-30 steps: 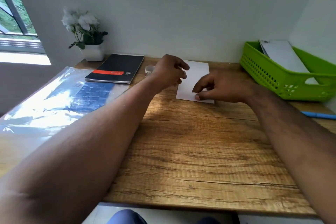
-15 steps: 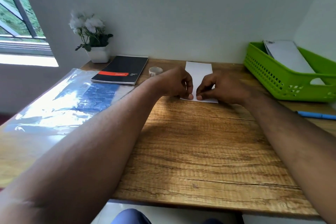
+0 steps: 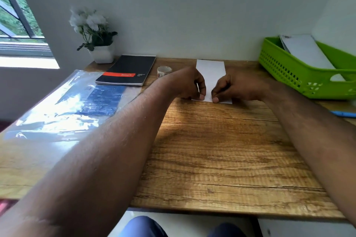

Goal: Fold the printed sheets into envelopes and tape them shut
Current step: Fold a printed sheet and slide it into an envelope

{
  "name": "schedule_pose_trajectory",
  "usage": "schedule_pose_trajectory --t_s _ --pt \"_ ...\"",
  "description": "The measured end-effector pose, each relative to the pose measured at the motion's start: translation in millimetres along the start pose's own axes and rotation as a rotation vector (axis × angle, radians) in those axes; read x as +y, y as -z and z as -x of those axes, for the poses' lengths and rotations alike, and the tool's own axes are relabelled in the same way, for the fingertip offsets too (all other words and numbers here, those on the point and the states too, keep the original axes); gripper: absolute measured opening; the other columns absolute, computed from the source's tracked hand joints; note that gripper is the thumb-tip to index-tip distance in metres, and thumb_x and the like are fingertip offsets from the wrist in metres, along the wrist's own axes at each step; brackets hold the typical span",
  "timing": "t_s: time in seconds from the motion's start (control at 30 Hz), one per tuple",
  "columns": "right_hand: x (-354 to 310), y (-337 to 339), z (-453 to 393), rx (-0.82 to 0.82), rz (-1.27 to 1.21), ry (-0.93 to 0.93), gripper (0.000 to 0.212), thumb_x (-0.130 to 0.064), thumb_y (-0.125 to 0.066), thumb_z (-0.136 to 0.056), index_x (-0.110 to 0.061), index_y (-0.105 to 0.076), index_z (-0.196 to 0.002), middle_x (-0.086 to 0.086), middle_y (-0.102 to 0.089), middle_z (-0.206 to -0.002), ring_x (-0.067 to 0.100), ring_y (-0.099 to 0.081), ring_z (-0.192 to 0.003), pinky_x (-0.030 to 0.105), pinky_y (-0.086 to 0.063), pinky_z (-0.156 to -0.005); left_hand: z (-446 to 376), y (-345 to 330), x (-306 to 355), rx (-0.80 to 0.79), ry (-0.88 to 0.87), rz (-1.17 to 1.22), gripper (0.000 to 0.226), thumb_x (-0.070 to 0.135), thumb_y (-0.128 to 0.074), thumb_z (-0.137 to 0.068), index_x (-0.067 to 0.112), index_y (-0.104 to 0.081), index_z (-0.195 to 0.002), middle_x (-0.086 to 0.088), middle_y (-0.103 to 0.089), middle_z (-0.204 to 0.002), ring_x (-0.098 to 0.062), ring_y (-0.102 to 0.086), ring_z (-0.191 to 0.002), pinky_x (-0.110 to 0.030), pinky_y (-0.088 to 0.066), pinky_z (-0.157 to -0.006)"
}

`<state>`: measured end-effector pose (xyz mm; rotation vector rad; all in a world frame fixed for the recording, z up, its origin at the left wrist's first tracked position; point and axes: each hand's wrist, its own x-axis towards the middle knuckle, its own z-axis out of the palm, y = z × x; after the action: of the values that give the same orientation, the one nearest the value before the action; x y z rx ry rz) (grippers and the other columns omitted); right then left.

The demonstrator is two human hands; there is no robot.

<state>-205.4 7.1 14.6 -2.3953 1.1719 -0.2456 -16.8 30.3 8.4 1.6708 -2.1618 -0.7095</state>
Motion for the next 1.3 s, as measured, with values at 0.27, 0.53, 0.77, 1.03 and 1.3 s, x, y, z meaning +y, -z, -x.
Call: schedule_pose_trajectory --t_s 0.27,0.53,0.77,1.03,1.3 --pt "18 16 15 -0.064 -0.078 -0.191 0.008 -0.026 -0.079 -0.072 -0.03 -0.078 -0.079 -0.02 -0.073 -0.078 -0.002 -0.061 -0.074 0.024 -0.042 -0.069 7 8 -6 -0.058 -0.01 -0.073 0.016 0.016 -0.073 -0.084 0.019 -0.068 -0.099 0.003 -0.062 -0.085 -0.012 -0.059 -0.078 -0.03 -0.053 -0.075" --pt "13 12 14 -0.008 0.105 -0.081 0.017 -0.046 -0.079 -0.066 -0.037 -0.073 -0.078 -0.009 -0.072 -0.08 0.01 -0.066 -0.077 0.038 -0.053 -0.076 11 12 -3 0.025 -0.073 -0.169 0.012 0.018 -0.078 -0.078 0.018 -0.075 -0.09 0.004 -0.072 -0.091 -0.01 -0.066 -0.087 -0.028 -0.052 -0.078" --pt "1 2 9 0.09 0.198 0.04 0.011 -0.042 -0.077 -0.074 -0.034 -0.073 -0.08 -0.016 -0.068 -0.084 0.001 -0.061 -0.08 0.024 -0.045 -0.067 8 4 6 0.106 -0.138 -0.291 0.017 0.025 -0.072 -0.083 0.014 -0.075 -0.095 0.003 -0.072 -0.096 -0.012 -0.065 -0.091 -0.024 -0.049 -0.071" --pt "-4 0 11 0.089 0.213 0.051 0.016 -0.042 -0.075 -0.076 -0.029 -0.072 -0.084 -0.015 -0.066 -0.087 0.001 -0.06 -0.083 0.021 -0.045 -0.068 6 1 6 0.065 -0.186 -0.288 0.02 0.024 -0.073 -0.084 0.018 -0.074 -0.102 0.008 -0.071 -0.1 -0.004 -0.062 -0.087 -0.015 -0.043 -0.07" --pt "5 -9 2 0.323 0.214 0.117 0.019 -0.03 -0.063 -0.088 -0.015 -0.074 -0.09 -0.004 -0.069 -0.087 0.003 -0.056 -0.071 0.018 -0.042 -0.064 8 4 6 0.174 -0.199 -0.339 0.031 0.027 -0.059 -0.094 0.025 -0.064 -0.125 0.007 -0.066 -0.124 -0.009 -0.059 -0.113 -0.02 -0.039 -0.088"
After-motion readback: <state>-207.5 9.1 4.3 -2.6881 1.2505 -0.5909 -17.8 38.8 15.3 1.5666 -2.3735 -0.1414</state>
